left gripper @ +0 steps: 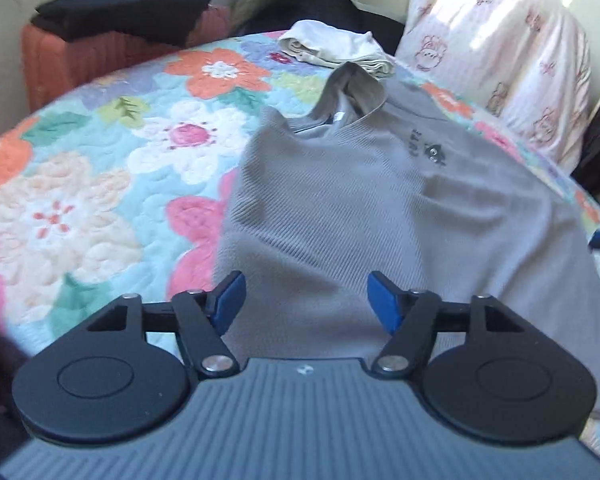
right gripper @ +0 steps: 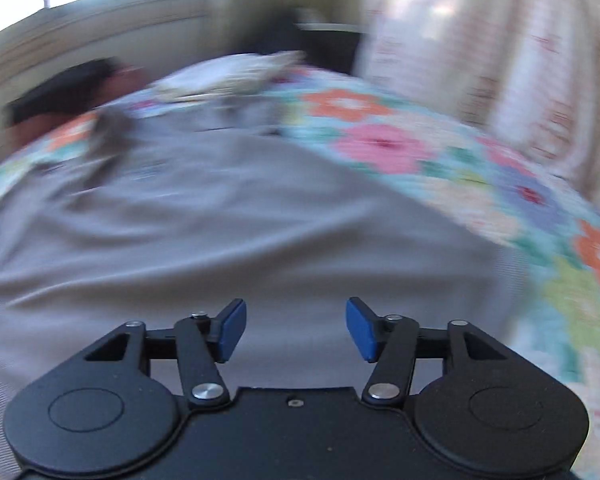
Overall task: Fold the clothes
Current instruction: 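Grasp the shirt collar with the left gripper and pull it straight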
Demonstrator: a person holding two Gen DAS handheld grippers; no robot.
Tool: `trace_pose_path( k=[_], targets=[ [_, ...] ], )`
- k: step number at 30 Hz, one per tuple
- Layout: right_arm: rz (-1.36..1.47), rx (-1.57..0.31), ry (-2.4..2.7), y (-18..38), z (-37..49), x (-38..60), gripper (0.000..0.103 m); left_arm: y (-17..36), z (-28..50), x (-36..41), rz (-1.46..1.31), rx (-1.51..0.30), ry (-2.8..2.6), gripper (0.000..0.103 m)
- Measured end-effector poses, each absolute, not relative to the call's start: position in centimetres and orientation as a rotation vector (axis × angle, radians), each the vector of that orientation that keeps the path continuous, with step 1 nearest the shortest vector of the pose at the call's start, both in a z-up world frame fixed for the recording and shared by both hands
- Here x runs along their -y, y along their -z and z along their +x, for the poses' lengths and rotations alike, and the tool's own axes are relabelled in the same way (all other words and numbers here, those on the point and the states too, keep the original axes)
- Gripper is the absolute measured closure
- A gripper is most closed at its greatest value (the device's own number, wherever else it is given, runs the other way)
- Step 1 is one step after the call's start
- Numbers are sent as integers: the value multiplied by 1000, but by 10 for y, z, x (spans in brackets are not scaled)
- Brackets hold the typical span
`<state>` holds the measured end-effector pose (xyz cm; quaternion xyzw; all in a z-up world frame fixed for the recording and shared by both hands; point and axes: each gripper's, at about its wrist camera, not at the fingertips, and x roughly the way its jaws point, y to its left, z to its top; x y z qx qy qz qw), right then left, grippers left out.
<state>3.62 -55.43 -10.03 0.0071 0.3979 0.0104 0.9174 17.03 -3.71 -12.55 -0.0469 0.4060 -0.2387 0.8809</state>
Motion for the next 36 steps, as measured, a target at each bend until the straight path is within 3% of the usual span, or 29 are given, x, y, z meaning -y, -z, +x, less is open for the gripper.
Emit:
trace_pose_path(
  k=[4,5,6,7,8,13,16,21,25,26,29,36],
  targets=[
    [69,-888,-300,118,38,493,40,149,193,52,-29,-886,346,28],
    [85,-907,-355,125,38,483,40,152,197,52,-54,-896,336,38],
    [102,-926,-410,132,39,473,40,152,198,50,-85,-900,345,66],
    [116,-943,-459,138,39,464,40,149,197,50,-94,-896,359,86],
    [106,-951,-450,140,37,461,40,143,192,49,-96,-865,366,95],
    [82,-992,-458,148,25,457,39,107,151,15,-245,-693,295,95],
    [104,-1001,-467,161,7,461,37,117,143,0,-330,-769,232,95],
    [130,-952,-440,166,-24,461,31,149,147,5,-119,-857,86,94],
    [87,-949,-405,166,-32,453,31,125,135,1,-166,-850,142,93],
    [75,-957,-393,165,-32,450,31,118,127,0,-158,-844,155,87],
    [32,-978,-349,163,-33,438,31,98,103,-4,-138,-831,185,55],
    [126,-980,-519,143,-32,388,31,96,30,-27,-124,-897,277,51]
  ],
)
